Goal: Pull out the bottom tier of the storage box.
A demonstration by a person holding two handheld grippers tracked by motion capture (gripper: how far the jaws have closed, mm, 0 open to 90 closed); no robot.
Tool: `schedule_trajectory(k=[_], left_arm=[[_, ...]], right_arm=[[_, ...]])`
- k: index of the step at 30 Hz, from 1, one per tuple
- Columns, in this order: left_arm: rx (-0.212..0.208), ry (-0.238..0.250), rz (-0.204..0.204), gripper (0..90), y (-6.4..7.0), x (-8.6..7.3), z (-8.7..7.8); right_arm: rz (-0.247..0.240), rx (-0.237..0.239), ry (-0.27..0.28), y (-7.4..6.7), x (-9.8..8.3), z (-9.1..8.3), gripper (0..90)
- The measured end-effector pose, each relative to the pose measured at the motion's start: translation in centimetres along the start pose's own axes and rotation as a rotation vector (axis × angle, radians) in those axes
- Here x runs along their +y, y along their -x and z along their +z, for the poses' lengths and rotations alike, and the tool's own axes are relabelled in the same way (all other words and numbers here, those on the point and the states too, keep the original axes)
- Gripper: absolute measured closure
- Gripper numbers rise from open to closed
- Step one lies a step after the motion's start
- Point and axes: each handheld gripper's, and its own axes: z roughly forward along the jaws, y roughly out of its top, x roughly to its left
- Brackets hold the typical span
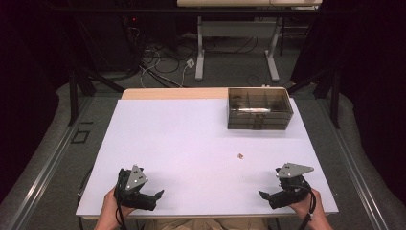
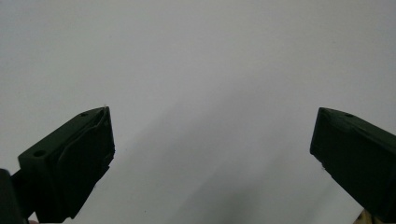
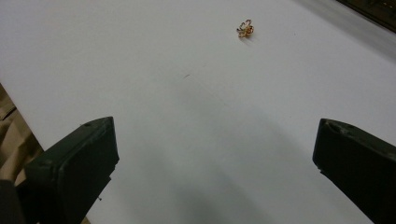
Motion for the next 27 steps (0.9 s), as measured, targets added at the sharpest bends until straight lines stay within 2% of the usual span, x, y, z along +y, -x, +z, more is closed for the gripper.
schedule_trajectory(k=[11, 15, 16, 19, 21, 25, 27], left_arm=[[0.014, 0.006, 0.002, 0.0, 0.0, 0.0, 0.2], [0.014, 0.003, 0.003, 0.0, 0.0, 0.0, 0.2], [0.013, 0.004, 0.003, 0.0, 0.0, 0.0, 0.2], [0.012, 0.002, 0.003, 0.0, 0.0, 0.0, 0.2], [0.013, 0.002, 0.001, 0.0, 0.0, 0.0, 0.2], [0.011, -0.001, -0.001, 0.0, 0.0, 0.0, 0.3], [0.009, -0.003, -0.003, 0.0, 0.0, 0.0, 0.3]], right_arm=[[0.026, -0.012, -0.041, 1.5, 0.8, 1.0, 0.0], [0.029, -0.018, -0.029, 1.9, 1.0, 1.5, 0.0], [0.03, -0.025, -0.042, 2.2, 1.2, 1.6, 0.0], [0.032, -0.025, -0.016, 2.5, 1.4, 2.1, 0.0], [0.03, -0.024, -0.048, 2.7, 1.7, 2.1, 0.0], [0.04, -0.025, -0.066, 3.1, 1.9, 2.5, 0.0], [0.042, -0.027, -0.058, 3.3, 2.0, 2.8, 0.0]])
